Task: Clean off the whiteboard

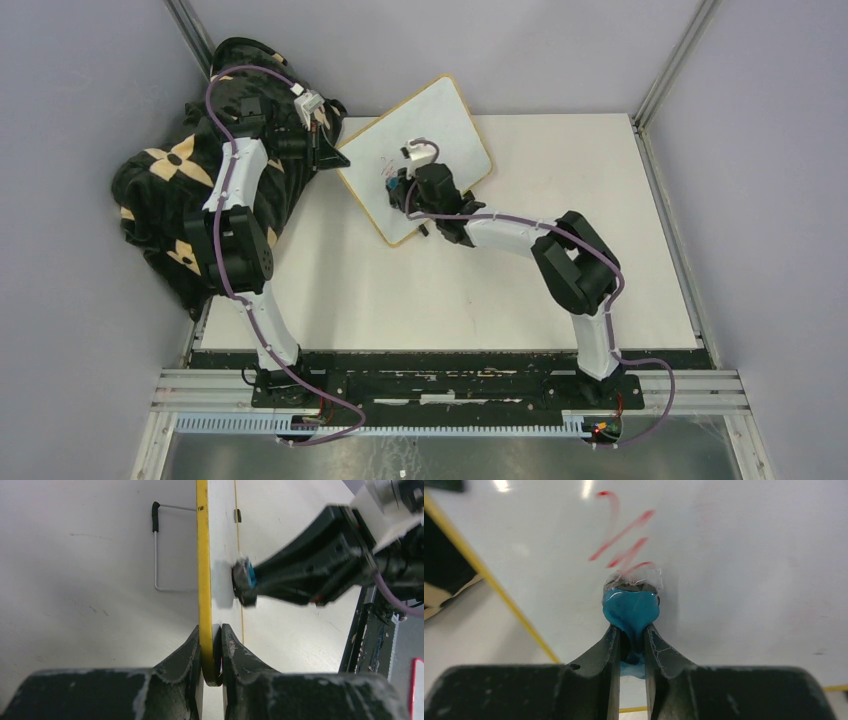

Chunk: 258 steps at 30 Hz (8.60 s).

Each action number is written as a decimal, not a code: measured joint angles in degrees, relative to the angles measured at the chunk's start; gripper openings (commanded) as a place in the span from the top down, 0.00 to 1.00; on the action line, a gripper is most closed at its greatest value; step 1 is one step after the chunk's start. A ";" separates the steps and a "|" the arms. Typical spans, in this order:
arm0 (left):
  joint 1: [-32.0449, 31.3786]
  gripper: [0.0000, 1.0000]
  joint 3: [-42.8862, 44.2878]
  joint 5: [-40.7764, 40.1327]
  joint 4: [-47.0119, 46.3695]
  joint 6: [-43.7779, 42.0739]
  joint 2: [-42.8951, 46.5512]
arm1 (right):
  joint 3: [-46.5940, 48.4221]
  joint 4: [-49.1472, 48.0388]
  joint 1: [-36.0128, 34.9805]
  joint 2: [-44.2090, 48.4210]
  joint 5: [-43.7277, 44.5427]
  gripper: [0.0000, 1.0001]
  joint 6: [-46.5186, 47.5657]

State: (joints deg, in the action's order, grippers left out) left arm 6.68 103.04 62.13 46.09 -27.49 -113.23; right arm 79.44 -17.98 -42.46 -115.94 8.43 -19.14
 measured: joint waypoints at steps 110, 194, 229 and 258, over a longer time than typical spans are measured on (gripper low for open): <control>-0.33 0.97 -0.37 -0.55 -0.63 0.52 0.00 | 14.38 11.37 8.37 -3.28 -4.28 0.99 1.68; -2.34 0.46 -1.27 -3.45 0.46 0.52 0.48 | 0.52 13.94 13.73 8.00 -2.34 0.99 3.54; 5.14 0.32 -30.34 -25.66 -24.98 16.35 37.20 | -8.41 33.09 13.75 30.25 4.94 0.99 3.34; 4.98 0.34 -64.02 -33.46 -22.51 7.67 47.98 | -20.70 56.02 24.65 32.46 6.56 0.50 -3.98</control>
State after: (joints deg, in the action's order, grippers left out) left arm 11.66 39.03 28.67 23.57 -19.81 -65.25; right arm 58.74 38.04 -17.80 -83.48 14.98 -23.11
